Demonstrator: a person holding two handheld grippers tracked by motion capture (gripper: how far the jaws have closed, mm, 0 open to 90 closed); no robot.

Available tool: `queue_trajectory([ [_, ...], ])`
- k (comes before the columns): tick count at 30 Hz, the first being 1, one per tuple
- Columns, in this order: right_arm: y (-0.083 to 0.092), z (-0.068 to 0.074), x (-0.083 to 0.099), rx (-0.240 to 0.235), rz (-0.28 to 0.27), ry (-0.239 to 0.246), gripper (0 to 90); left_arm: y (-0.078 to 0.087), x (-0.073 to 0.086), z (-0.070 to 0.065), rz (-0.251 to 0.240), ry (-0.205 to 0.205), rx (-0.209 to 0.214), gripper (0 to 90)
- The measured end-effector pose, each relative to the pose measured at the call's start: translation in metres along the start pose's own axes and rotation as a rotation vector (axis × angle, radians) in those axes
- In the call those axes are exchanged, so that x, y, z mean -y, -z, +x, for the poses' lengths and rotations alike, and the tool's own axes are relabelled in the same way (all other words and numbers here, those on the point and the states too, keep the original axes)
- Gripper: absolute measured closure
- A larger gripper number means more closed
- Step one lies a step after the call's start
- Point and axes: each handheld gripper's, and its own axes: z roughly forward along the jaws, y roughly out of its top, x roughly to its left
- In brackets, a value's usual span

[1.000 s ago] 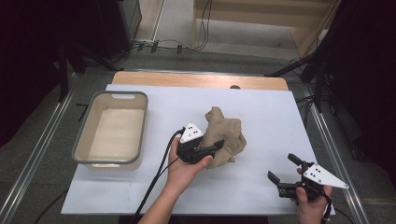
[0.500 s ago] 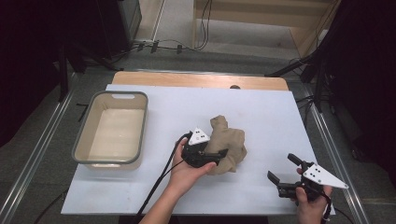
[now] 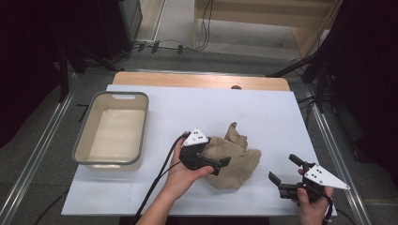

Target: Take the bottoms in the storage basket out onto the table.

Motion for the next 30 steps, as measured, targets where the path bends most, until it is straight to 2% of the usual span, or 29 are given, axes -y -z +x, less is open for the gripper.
queue_trajectory([
  [5,0.0,0.0,0.0,0.0,0.001,-0.001,0.0,0.021,0.001,-0.001,-0.033,-0.017,-0.013,0.0],
  [6,0.0,0.0,0.0,0.001,0.001,-0.002,0.0,0.021,0.001,-0.001,-0.033,-0.017,-0.013,0.0],
  [7,0.0,0.0,0.0,0.001,-0.002,-0.002,0.0,0.029,0.002,-0.001,-0.045,-0.019,-0.019,0.0],
  [8,0.0,0.0,0.0,0.001,-0.002,-0.002,0.0,0.029,0.002,-0.001,-0.045,-0.019,-0.019,0.0],
  [9,0.0,0.0,0.0,0.001,-0.001,-0.004,0.0,0.037,0.003,-0.002,-0.059,-0.024,-0.026,0.0],
  [10,0.0,-0.001,0.001,0.001,-0.001,-0.003,0.0,0.037,0.003,-0.002,-0.059,-0.024,-0.026,0.0],
  [11,0.0,-0.001,0.001,0.002,-0.002,-0.004,0.0,0.046,0.004,-0.002,-0.069,-0.027,-0.037,0.0],
  [14,0.0,0.0,0.0,0.004,-0.001,-0.004,0.0,0.056,0.006,-0.002,-0.085,-0.028,-0.046,0.0],
  [20,-0.001,-0.001,0.001,0.007,0.003,-0.003,0.0,0.09,0.014,0.001,-0.126,-0.033,-0.085,0.0],
  [22,-0.001,-0.001,0.001,0.007,0.003,-0.003,0.0,0.095,0.015,0.002,-0.132,-0.032,-0.088,0.0],
  [25,-0.001,-0.001,0.001,0.011,0.005,-0.003,0.0,0.113,0.023,0.005,-0.154,-0.023,-0.115,0.0],
  [26,-0.001,-0.001,0.001,0.011,0.005,-0.003,0.0,0.113,0.023,0.005,-0.154,-0.023,-0.115,0.0],
  [29,-0.002,-0.001,0.001,0.012,0.007,-0.001,0.0,0.13,0.031,0.01,-0.175,0.0,-0.138,0.0],
  [30,-0.002,-0.001,0.001,0.012,0.007,-0.001,0.0,0.13,0.031,0.01,-0.175,0.0,-0.138,0.0],
])
